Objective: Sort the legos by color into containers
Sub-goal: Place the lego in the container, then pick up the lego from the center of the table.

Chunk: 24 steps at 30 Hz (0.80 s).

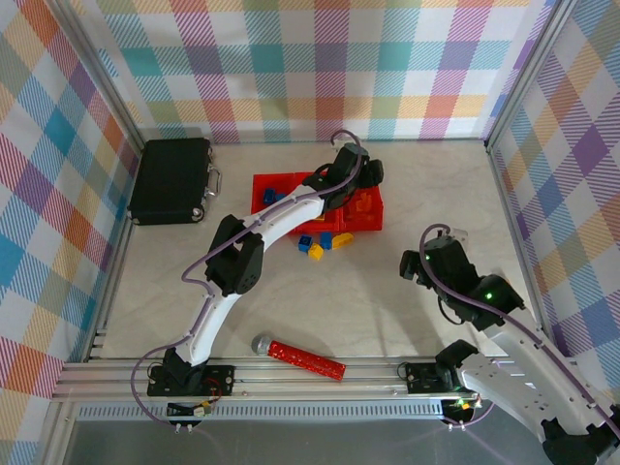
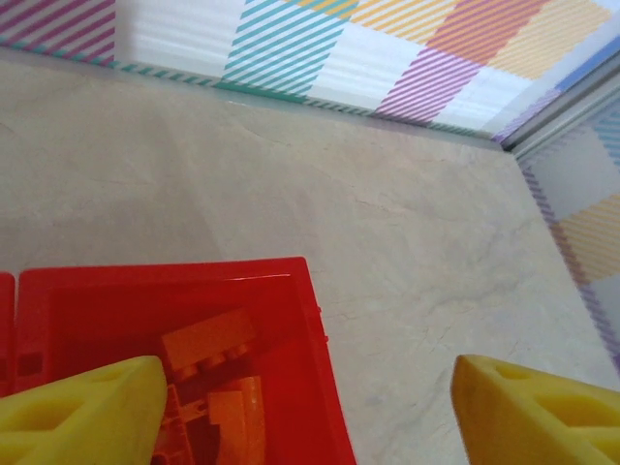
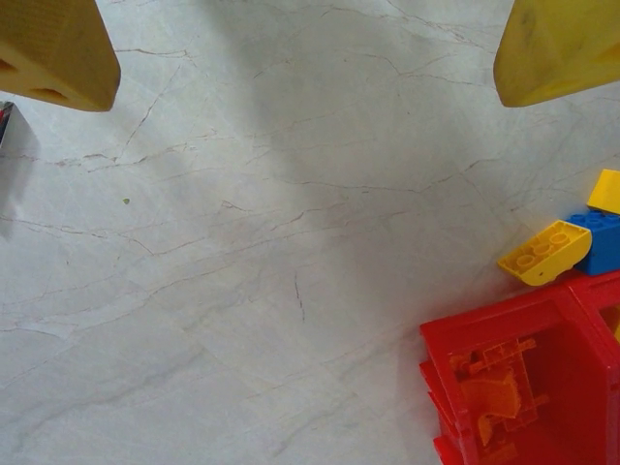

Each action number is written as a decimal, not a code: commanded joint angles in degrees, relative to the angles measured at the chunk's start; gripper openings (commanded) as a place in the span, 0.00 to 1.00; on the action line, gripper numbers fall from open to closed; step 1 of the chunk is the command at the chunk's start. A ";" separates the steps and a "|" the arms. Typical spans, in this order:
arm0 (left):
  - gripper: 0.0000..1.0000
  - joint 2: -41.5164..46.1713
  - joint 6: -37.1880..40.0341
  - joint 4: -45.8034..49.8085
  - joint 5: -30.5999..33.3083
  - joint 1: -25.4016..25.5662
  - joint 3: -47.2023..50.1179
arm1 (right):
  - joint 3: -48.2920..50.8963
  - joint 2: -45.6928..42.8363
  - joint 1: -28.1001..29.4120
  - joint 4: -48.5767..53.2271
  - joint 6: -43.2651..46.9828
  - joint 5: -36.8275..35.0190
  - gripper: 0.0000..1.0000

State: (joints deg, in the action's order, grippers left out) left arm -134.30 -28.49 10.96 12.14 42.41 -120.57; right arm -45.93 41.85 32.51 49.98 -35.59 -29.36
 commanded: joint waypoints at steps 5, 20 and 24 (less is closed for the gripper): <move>0.88 19.80 11.87 -3.28 1.08 1.25 15.52 | 0.62 3.31 -0.34 -6.10 1.51 2.03 0.99; 0.90 47.05 12.08 11.12 6.27 0.72 51.55 | -4.81 21.18 -0.33 -17.10 1.91 13.39 0.99; 0.89 44.68 11.37 17.38 2.75 -0.38 51.14 | -6.20 24.25 -0.34 -17.67 1.08 14.84 0.99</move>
State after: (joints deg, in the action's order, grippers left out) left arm -88.47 -15.86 21.45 16.56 42.83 -68.99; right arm -49.93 64.95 32.51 34.41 -33.78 -16.93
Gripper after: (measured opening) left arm 0.889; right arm 0.990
